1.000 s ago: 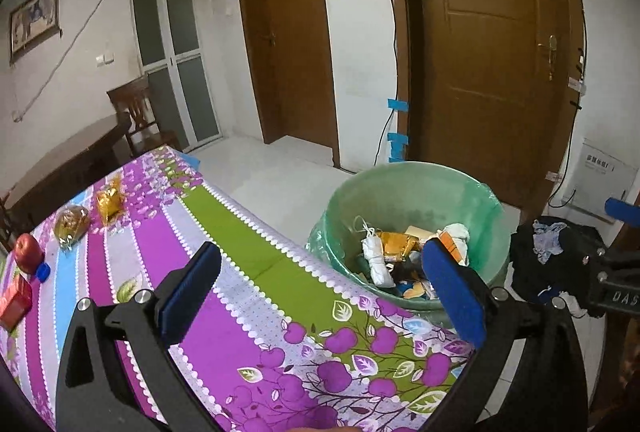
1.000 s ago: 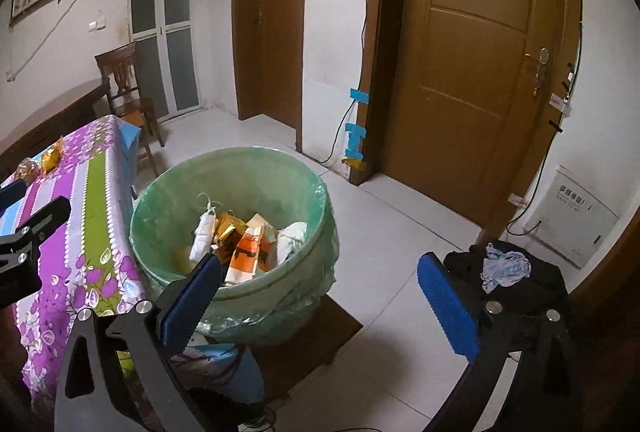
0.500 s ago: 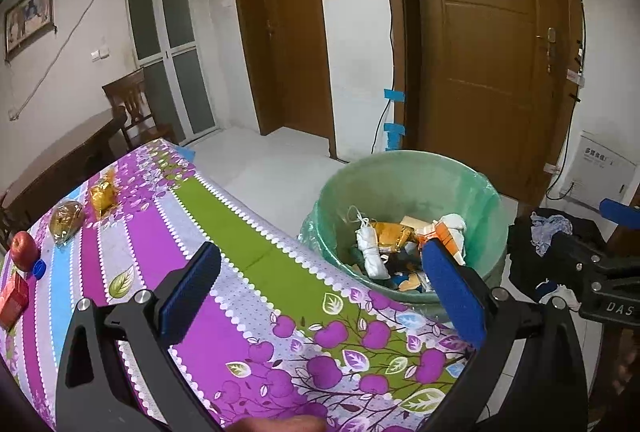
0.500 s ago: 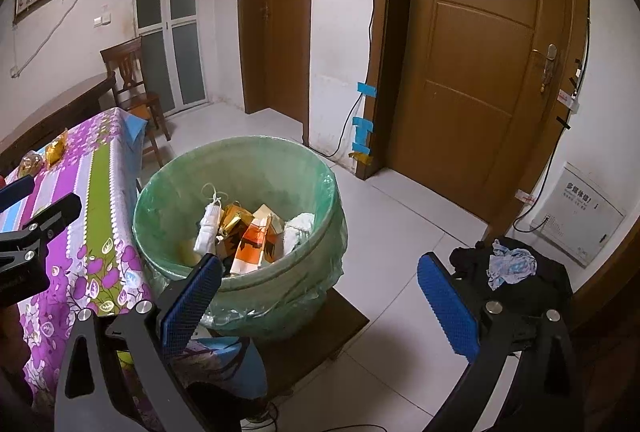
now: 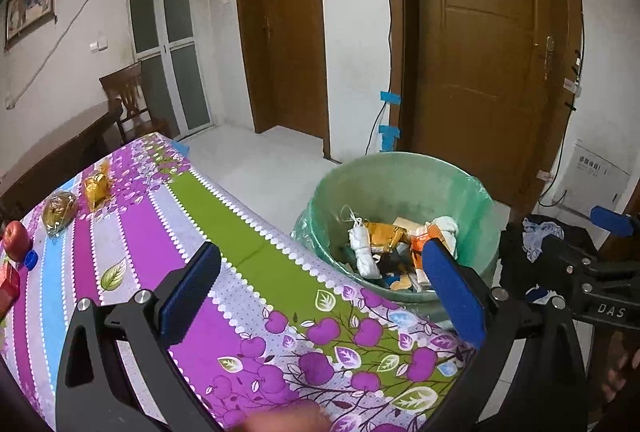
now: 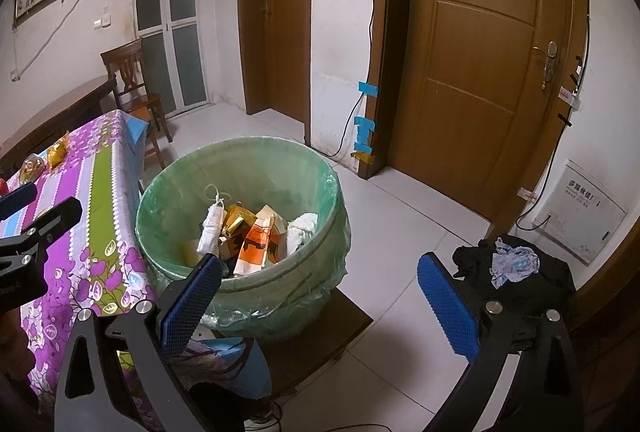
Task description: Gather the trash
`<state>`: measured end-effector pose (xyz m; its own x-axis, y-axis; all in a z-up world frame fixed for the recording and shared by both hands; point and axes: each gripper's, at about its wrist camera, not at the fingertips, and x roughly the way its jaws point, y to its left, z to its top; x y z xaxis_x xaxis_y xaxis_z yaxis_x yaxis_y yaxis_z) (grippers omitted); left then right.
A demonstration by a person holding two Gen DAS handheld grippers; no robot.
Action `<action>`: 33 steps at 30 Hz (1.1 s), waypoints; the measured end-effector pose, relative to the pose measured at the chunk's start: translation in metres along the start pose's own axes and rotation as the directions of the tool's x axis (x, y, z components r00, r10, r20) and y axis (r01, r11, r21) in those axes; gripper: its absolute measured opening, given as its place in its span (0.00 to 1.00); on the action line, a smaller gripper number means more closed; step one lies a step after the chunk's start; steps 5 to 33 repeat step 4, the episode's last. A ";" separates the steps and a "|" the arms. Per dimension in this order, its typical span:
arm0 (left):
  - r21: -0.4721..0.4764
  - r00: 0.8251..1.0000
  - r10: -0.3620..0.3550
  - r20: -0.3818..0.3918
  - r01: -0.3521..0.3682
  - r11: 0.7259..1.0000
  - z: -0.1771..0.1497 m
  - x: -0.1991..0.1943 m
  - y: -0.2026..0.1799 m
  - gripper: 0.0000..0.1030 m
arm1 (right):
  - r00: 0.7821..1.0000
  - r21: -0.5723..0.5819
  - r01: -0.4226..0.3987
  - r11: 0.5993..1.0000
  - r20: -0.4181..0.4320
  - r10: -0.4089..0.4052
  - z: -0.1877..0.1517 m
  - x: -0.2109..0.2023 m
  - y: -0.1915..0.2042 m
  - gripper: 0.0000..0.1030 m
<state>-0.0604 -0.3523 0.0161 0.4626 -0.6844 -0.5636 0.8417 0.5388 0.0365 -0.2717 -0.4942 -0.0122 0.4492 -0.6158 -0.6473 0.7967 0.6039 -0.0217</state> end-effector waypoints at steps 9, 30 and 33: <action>0.033 1.000 0.006 0.015 -0.007 0.999 0.000 -0.003 -0.006 0.94 | 1.000 -0.005 -0.003 1.000 -0.003 0.003 0.000 0.002 0.004 0.95; 0.033 1.000 0.006 0.015 -0.007 0.999 0.000 -0.003 -0.006 0.94 | 1.000 -0.005 -0.003 1.000 -0.003 0.003 0.000 0.002 0.004 0.95; 0.033 1.000 0.006 0.015 -0.007 0.999 0.000 -0.003 -0.006 0.94 | 1.000 -0.005 -0.003 1.000 -0.003 0.003 0.000 0.002 0.004 0.95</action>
